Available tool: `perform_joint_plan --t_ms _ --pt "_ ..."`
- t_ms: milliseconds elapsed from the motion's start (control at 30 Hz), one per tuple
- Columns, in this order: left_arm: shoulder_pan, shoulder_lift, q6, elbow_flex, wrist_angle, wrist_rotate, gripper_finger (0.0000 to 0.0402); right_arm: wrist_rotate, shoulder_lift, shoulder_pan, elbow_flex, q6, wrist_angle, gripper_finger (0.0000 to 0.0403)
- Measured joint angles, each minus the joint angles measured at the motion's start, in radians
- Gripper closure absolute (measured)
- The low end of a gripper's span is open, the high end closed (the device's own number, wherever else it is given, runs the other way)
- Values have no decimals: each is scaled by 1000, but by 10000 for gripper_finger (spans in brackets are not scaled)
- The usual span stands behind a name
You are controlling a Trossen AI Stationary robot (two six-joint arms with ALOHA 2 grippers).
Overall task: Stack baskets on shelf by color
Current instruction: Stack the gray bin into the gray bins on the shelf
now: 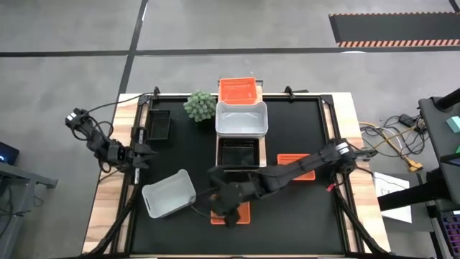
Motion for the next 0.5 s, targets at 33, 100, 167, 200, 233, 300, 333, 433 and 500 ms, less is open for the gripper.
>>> perform_joint_plan --t_ms 33,100,167,200,233,300,333,433,500 --pt "0 -7 -2 0 -1 -3 402 1 25 -6 24 0 1 209" --pt "0 -18 -10 0 -12 -9 402 -9 82 -15 70 -2 -13 209" --pt "0 -28 -10 -6 -40 -11 402 -33 141 -22 132 -12 -21 209" --pt "0 -32 -10 -10 -44 -11 402 -43 165 -26 169 -14 -20 209" --pt "0 -35 -10 -11 -41 -12 402 -50 189 -31 210 -14 -11 209" --pt "0 -43 -10 -12 -30 -14 402 -48 236 -39 289 -13 1 209" --pt "0 -48 -11 -13 -27 -15 402 -47 263 -42 331 -13 3 209" --pt "0 -64 -11 -18 -28 -16 402 -43 330 -46 364 -33 60 209" --pt "0 -75 -10 -28 -31 -16 402 -53 351 -45 346 -52 93 209"
